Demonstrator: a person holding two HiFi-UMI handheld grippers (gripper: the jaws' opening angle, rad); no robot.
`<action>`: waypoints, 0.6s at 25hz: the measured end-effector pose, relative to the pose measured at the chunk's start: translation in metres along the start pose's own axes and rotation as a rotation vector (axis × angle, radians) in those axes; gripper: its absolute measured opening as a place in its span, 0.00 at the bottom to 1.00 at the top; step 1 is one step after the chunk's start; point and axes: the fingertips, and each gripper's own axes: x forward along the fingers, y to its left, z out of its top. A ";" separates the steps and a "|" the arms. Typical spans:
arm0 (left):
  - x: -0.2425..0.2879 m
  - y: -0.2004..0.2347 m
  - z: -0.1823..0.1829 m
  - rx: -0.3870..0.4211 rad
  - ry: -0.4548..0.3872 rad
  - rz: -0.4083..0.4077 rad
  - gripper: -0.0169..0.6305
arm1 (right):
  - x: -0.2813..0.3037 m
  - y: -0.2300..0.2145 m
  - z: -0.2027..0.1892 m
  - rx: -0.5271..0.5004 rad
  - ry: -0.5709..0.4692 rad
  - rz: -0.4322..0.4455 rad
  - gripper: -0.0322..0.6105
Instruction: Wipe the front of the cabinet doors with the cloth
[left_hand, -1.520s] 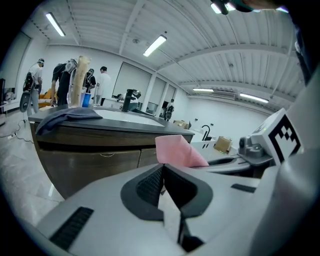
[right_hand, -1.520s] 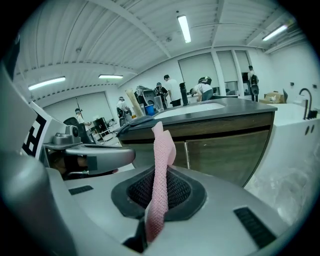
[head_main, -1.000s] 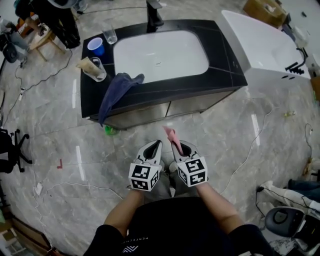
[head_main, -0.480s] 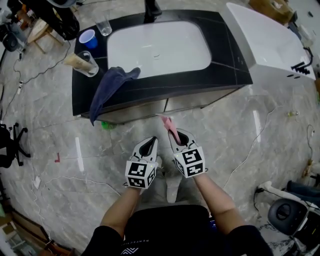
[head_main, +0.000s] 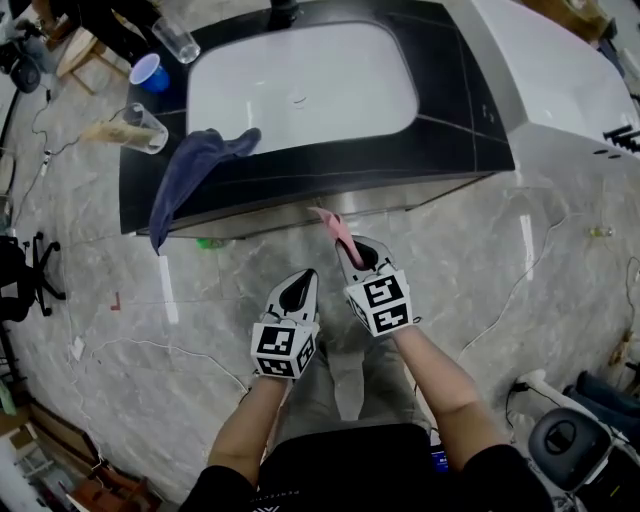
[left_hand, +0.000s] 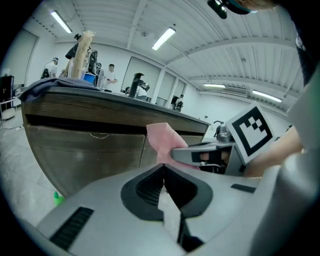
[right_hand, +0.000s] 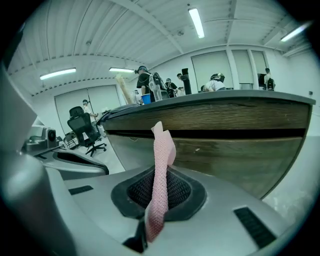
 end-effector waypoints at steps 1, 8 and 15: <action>0.005 0.000 0.001 -0.001 -0.005 0.009 0.04 | 0.003 -0.005 -0.001 0.001 0.001 0.004 0.11; 0.039 0.007 0.009 -0.037 -0.054 0.084 0.04 | 0.023 -0.030 -0.012 -0.016 0.004 0.044 0.11; 0.065 -0.004 0.008 -0.033 -0.056 0.106 0.04 | 0.020 -0.070 -0.017 -0.018 -0.005 0.042 0.11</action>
